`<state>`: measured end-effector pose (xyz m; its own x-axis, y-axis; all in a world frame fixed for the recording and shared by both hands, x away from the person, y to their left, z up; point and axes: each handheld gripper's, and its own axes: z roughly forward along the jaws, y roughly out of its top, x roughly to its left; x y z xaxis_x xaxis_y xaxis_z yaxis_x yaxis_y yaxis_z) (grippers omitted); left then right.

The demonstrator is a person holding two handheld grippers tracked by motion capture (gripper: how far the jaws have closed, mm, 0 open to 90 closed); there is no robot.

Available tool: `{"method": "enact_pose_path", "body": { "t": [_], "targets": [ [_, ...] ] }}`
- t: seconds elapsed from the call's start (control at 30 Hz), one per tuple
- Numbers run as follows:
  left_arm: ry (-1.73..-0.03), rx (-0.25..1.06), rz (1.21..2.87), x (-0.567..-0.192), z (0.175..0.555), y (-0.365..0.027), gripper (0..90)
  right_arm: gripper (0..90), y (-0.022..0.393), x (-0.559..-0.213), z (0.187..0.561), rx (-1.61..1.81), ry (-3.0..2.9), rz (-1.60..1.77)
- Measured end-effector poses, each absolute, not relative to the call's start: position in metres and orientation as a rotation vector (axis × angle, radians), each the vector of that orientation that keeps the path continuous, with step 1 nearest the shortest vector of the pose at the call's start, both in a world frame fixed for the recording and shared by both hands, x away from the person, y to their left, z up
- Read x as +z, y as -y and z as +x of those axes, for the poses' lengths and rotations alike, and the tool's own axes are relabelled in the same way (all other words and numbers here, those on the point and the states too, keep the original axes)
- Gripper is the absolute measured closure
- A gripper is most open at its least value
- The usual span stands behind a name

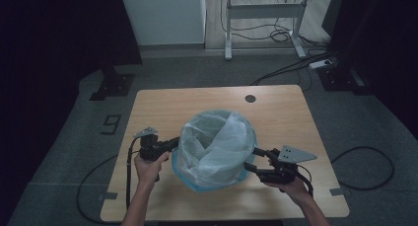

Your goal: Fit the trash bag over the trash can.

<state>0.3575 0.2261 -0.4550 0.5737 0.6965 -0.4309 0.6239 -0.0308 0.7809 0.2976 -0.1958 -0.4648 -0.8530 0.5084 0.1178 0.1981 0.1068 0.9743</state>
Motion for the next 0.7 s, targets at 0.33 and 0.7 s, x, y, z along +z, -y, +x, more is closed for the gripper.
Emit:
{"method": "enact_pose_path", "body": {
  "t": [0.33,0.7],
  "targets": [
    [-1.073,0.050,1.712,-0.456,0.356,-0.224,87.8,81.1,0.196,-0.469,0.299,1.863,-2.143,0.629],
    [-1.093,0.063,1.747,-0.458,0.355,-0.222,89.5,89.4,0.194,-0.484,0.301,1.793,-2.154,0.703]
  ]
}}
